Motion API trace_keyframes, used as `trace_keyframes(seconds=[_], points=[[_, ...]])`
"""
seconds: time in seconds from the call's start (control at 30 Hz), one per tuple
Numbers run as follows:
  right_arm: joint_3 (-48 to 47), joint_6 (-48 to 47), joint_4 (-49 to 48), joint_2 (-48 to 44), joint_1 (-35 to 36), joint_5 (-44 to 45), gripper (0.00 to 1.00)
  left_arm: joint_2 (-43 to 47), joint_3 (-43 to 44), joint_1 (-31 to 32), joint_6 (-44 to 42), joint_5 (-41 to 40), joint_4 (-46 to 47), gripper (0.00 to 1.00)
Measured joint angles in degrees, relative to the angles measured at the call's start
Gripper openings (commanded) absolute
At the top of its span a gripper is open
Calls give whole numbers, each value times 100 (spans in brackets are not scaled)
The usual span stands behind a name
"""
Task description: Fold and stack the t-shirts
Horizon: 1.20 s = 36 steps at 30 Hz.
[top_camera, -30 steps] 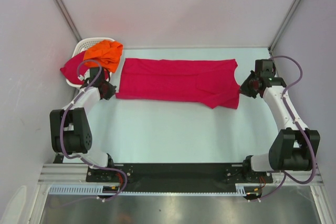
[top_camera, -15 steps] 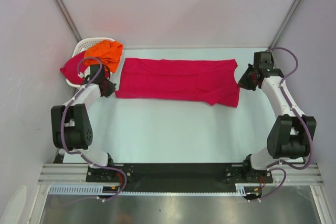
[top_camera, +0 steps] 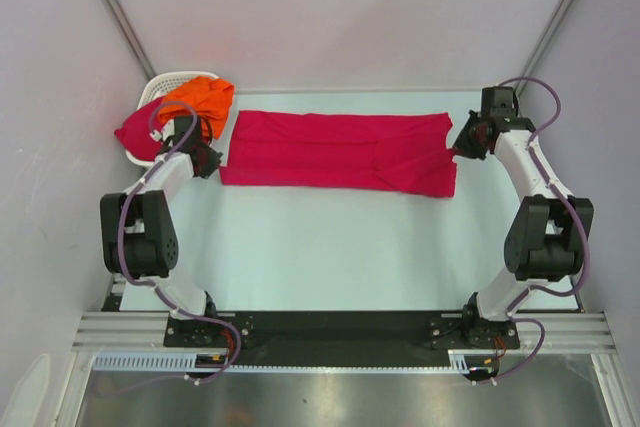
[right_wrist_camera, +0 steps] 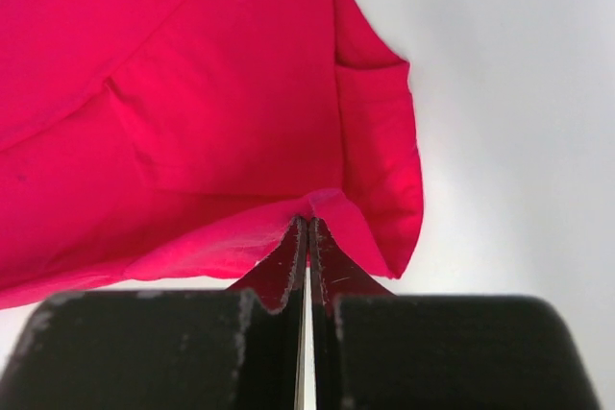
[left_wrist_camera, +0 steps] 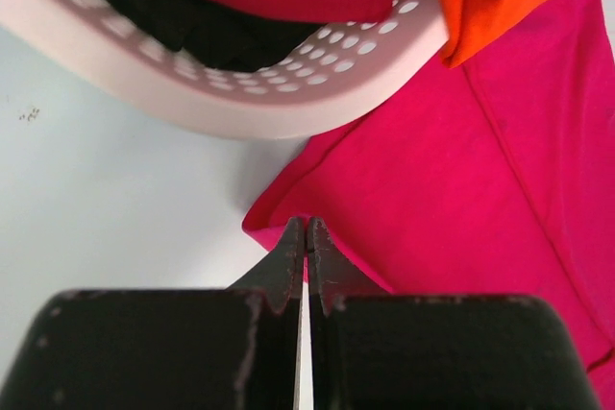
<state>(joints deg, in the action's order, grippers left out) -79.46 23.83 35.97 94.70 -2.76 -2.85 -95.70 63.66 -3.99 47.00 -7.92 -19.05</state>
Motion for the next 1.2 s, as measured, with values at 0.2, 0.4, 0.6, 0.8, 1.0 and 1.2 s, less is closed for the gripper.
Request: trace_keyframes(seconds=[0.2,0.4,0.6,0.8,1.0,1.2], points=[[-85,-120,-76,315,-2,-57,0,-205,280,68,-85,-103,7,0],[-463,-234,-92,570,-4,-63,0,-352,400,79,-122,-144,-2,0],[-817,-306,-114,780,-4,-66,0,-474,599,105,-205,-205,-11,0],[-953,-319,-155,1067,-4,-66,0,-621,796,131,-249,-264,2,0],[-1252,-413,-157,1443,-4,-63,0,-782,861,131,-264,-319,2,0],[-1541,-446,-160,1648,-4,-68,0,-883,1003,153,-350,-363,-2,0]])
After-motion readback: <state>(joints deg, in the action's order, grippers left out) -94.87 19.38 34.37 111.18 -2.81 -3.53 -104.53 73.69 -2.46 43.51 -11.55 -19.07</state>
